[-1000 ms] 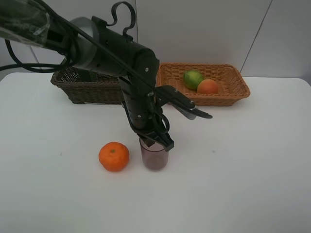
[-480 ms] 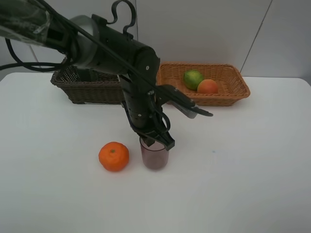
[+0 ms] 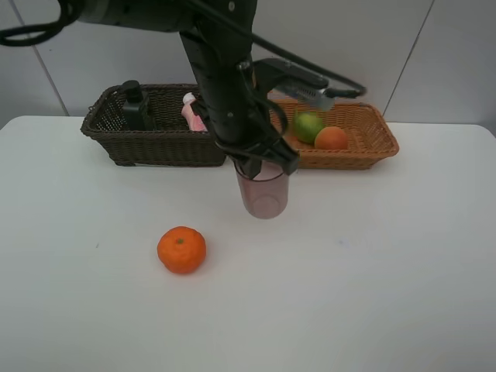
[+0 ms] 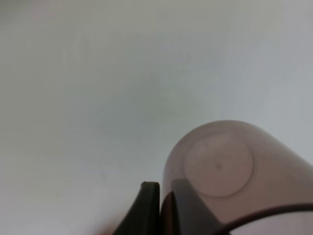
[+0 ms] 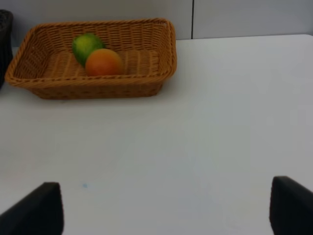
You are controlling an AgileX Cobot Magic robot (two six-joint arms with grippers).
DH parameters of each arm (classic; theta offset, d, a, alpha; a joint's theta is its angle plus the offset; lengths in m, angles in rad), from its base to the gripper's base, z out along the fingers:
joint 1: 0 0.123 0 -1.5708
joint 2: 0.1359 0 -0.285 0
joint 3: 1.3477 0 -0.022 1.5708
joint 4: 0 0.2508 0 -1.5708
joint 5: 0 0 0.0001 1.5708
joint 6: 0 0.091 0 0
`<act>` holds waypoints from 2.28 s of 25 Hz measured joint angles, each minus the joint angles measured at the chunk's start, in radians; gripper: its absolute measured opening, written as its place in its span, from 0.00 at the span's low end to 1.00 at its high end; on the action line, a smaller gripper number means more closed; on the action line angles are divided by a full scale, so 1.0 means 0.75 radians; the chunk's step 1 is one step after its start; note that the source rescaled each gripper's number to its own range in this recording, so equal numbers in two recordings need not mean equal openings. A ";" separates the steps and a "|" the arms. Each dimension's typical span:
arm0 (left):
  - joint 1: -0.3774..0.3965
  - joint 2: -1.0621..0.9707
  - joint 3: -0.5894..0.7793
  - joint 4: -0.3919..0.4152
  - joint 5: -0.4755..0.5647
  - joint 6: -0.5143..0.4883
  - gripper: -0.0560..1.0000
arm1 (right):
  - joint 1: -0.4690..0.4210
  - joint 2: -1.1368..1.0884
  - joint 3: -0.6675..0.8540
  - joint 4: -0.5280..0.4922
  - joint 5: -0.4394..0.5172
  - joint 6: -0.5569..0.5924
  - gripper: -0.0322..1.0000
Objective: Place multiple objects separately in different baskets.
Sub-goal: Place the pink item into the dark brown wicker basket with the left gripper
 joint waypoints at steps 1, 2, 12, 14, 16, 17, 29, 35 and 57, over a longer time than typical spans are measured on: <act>0.014 -0.015 -0.017 0.012 0.005 -0.017 0.05 | 0.000 0.000 0.000 0.000 0.000 0.000 0.80; 0.031 -0.031 -0.036 0.029 0.009 -0.036 0.05 | 0.000 0.000 0.000 0.000 0.000 0.000 0.80; 0.244 -0.075 -0.114 0.263 0.034 -0.210 0.05 | 0.000 0.000 0.000 0.000 0.000 0.000 0.80; 0.292 -0.075 -0.114 0.306 0.026 -0.249 0.05 | 0.000 0.000 0.000 0.000 0.000 0.000 0.80; 0.342 -0.075 -0.114 0.320 -0.005 -0.270 0.05 | 0.000 0.000 0.000 0.000 0.000 0.000 0.80; 0.368 -0.075 -0.114 0.321 -0.021 -0.275 0.05 | 0.000 0.000 0.000 0.000 0.000 0.000 0.80; 0.517 0.084 -0.115 0.385 -0.165 -0.281 0.05 | 0.000 0.000 0.000 0.000 0.000 0.000 0.80; 0.560 0.185 -0.115 0.412 -0.234 -0.281 0.05 | 0.000 0.000 0.000 0.000 0.000 0.000 0.80; 0.601 0.256 -0.115 0.362 -0.376 -0.281 0.86 | 0.000 0.000 0.000 0.000 0.000 0.000 0.80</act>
